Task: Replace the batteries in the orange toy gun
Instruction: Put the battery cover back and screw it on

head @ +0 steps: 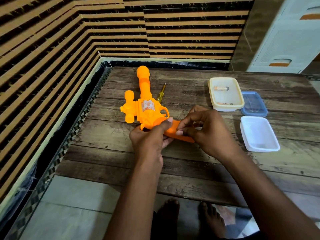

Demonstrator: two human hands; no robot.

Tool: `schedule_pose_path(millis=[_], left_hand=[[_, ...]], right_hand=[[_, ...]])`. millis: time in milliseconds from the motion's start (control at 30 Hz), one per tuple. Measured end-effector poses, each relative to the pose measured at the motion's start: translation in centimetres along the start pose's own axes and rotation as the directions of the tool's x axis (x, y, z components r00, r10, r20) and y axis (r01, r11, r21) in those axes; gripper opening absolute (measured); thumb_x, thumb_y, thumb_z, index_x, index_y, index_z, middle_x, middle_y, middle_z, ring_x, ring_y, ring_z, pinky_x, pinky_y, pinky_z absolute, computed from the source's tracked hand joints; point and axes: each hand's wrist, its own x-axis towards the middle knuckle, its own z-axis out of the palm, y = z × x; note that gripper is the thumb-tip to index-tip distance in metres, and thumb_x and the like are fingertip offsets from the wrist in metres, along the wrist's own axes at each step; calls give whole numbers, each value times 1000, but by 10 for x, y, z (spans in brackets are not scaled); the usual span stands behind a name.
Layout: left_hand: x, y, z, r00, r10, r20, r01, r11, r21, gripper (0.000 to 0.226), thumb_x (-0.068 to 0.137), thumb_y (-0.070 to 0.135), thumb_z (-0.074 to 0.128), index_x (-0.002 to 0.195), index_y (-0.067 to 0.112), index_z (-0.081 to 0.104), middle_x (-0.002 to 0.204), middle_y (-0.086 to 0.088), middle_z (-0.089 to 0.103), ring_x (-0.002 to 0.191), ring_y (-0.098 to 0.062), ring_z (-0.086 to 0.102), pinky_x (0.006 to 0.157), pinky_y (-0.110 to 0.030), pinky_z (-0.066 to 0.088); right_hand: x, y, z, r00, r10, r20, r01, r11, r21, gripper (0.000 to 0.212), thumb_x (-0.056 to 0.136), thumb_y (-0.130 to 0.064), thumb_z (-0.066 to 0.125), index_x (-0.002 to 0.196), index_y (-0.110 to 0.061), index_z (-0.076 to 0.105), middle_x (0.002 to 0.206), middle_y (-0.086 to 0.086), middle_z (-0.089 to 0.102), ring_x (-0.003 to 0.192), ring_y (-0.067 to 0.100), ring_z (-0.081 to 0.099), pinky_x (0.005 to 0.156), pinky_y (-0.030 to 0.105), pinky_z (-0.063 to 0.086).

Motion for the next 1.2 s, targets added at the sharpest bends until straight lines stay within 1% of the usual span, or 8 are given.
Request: schedule_pose_path(millis=[300, 467, 600, 700, 933, 1033, 1100, 1200], left_hand=[[-1, 0, -1, 1000, 5, 9, -5, 1000, -9, 32, 77, -2, 84, 107, -1, 73, 97, -15, 79, 86, -30, 79, 57, -35, 62], [0, 0, -1, 1000, 4, 3, -4, 1000, -14, 34, 76, -2, 84, 107, -1, 73, 98, -16, 79, 87, -33, 78, 59, -37, 62], [1, 1, -2, 1000, 13, -4, -13, 1000, -25, 35, 74, -2, 86, 107, -3, 73, 99, -18, 78, 89, -36, 77, 58, -37, 61], [1, 2, -2, 1000, 19, -3, -19, 1000, -25, 34, 75, -3, 85, 106, -3, 73, 98, -17, 79, 89, -34, 78, 58, -37, 62], [0, 3, -2, 1000, 9, -8, -9, 1000, -7, 32, 76, -2, 85, 106, -1, 73, 96, -15, 79, 87, -32, 78, 59, -37, 63], [-1, 4, -1, 1000, 5, -15, -5, 1000, -21, 32, 75, -4, 84, 105, -2, 73, 97, -16, 79, 86, -32, 78, 55, -35, 61], [-1, 4, 0, 1000, -2, -17, 1, 1000, -30, 33, 75, -4, 84, 106, -1, 73, 97, -16, 79, 87, -32, 78, 54, -34, 60], [-1, 4, 0, 1000, -19, -15, 18, 999, -42, 37, 75, -3, 84, 109, 0, 72, 100, -16, 78, 90, -33, 77, 56, -34, 61]], right_hand=[[0, -1, 0, 999, 32, 40, -32, 999, -1, 14, 77, -10, 90, 75, -21, 81, 85, -6, 64, 87, 16, 65, 83, 54, 55], [1, -1, 5, 997, 75, 6, -75, 997, 14, 19, 74, -12, 93, 71, -26, 79, 89, -9, 63, 92, 13, 65, 86, 55, 57], [0, -6, 8, 994, 104, -30, -104, 995, 9, 25, 71, -11, 94, 68, -29, 78, 92, -5, 66, 94, 11, 64, 85, 44, 57], [1, -9, 8, 992, 117, -42, -117, 993, 6, 28, 70, -11, 94, 67, -32, 76, 93, -2, 68, 93, 8, 64, 85, 31, 51], [2, -10, 11, 977, 200, -78, -199, 980, 21, 20, 67, -11, 95, 69, -24, 80, 98, -2, 71, 97, 6, 65, 88, 28, 50], [3, -13, 12, 960, 259, -103, -252, 965, 79, 27, 65, -8, 95, 64, -27, 77, 100, -6, 68, 100, 2, 64, 89, 25, 49], [2, -16, 13, 944, 318, -85, -298, 936, 187, 28, 65, -2, 94, 64, -24, 77, 93, -9, 66, 91, -4, 63, 85, 24, 48], [0, -20, 16, 907, 418, -51, -373, 853, 365, 25, 65, 5, 92, 66, -12, 74, 81, -1, 64, 81, 11, 62, 76, 31, 49]])
